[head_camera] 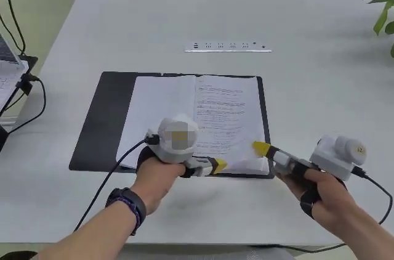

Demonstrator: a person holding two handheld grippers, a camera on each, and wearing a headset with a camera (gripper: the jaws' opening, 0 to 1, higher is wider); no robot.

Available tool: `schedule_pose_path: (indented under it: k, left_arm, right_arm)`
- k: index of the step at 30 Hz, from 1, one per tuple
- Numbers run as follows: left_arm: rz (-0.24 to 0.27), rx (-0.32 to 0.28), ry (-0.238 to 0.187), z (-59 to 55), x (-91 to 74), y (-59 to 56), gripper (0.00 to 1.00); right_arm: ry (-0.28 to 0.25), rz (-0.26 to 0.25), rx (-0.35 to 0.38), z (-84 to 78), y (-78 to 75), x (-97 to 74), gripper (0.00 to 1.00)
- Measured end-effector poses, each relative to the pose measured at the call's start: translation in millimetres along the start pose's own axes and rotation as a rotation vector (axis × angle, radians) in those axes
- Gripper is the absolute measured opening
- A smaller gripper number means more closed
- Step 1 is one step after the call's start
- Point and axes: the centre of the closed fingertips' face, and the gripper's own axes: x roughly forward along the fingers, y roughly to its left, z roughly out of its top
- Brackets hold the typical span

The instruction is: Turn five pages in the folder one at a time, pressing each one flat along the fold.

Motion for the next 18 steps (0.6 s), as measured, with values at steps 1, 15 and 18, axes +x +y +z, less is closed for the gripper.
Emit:
schedule_pose_path:
  k: [1, 15, 18]
  left_arm:
    - [0.004, -0.003, -0.003, -0.3, -1.4, 1.2, 0.64]
    - [0.046, -0.041, -0.045, -5.5, -30.2, 23.2, 0.66]
    - [0.055, -0.047, -0.049, -9.5, -36.7, 29.2, 0.66]
  right_arm:
    - [0.0, 0.001, 0.001, 0.3, 1.0, 0.6, 0.0]
    - [0.012, 0.048, -0.034, 2.1, 37.1, 22.0, 0.0]
    - [0.013, 0.051, -0.035, 0.5, 42.4, 26.5, 0.0]
